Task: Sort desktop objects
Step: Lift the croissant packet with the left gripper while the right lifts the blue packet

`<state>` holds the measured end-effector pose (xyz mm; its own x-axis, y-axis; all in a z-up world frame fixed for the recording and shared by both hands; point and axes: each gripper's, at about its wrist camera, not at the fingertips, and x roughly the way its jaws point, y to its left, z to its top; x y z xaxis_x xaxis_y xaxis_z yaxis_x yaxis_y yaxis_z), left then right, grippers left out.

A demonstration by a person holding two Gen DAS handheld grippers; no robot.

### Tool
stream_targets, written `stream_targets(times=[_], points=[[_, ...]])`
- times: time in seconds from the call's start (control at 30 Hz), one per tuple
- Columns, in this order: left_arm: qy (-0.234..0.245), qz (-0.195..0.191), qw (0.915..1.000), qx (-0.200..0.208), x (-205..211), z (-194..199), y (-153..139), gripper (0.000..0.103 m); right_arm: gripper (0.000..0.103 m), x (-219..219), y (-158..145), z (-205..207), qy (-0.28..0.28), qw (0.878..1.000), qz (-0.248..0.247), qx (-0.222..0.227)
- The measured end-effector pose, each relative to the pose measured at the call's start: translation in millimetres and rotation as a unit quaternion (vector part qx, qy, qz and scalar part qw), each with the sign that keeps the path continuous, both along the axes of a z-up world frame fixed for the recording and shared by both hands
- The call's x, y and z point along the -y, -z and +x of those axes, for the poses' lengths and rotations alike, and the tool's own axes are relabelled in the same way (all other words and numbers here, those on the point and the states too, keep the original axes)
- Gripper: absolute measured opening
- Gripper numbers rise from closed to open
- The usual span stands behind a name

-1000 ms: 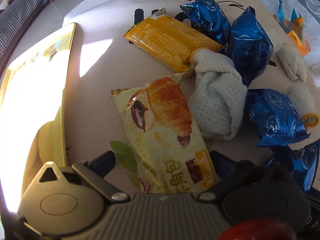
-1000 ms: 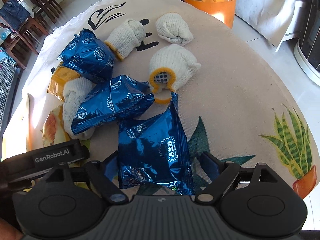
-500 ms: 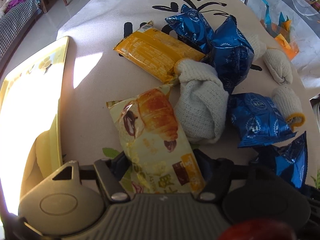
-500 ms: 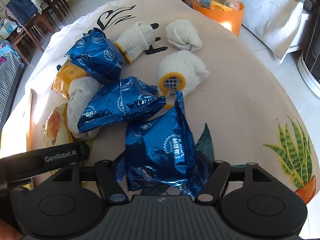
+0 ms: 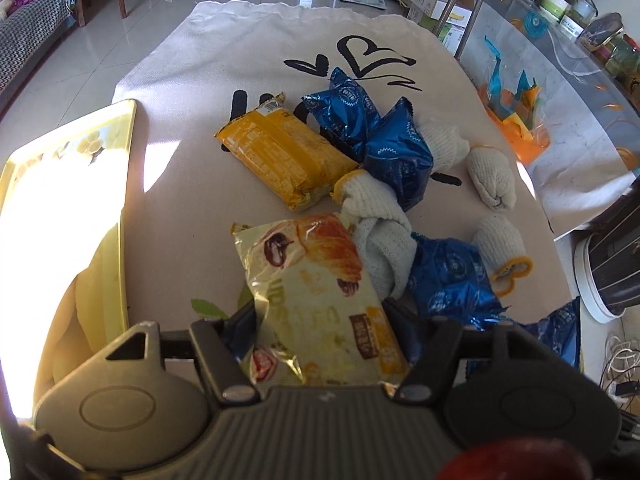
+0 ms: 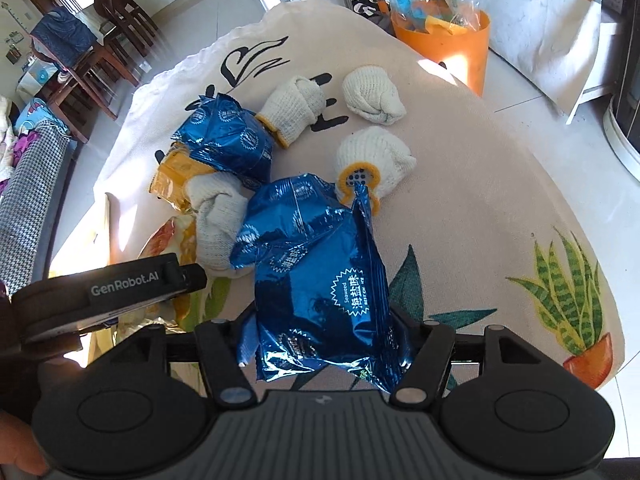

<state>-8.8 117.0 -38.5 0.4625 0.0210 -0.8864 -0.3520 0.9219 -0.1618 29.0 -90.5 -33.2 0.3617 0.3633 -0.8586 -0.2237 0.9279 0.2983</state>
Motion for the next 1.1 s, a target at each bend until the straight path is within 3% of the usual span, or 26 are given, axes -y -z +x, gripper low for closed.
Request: stream_targets(times=[0.13, 0.27, 0.4, 0.6, 0.77, 1.1], points=[[0.006, 0.004, 0.9998, 0.020, 1, -1, -13, 0.065, 0.064, 4, -10, 3, -0.003, 1.000, -0.009, 0.004], [0.012, -0.016, 0.9988, 0.045, -3, 0, -29, 0.065, 0.064, 3, -24, 17, -0.012, 1.000, 0.003, -0.007], [0.013, -0.002, 0.9974, 0.071, -5, 3, -43, 0.065, 0.064, -11, -42, 31, -0.031, 0.999, 0.008, 0.034], [-0.012, 0.015, 0.9970, 0.075, -19, 7, -49, 0.065, 0.064, -22, -32, 39, -0.020, 0.999, 0.039, 0.011], [-0.039, -0.028, 0.9966, 0.067, -35, 9, -42, 0.064, 0.064, -35, -29, 37, -0.029, 0.998, 0.048, 0.004], [-0.080, -0.035, 0.9928, 0.081, -71, 1, -48, 0.064, 0.064, -73, -21, 24, -0.061, 0.997, 0.048, -0.003]])
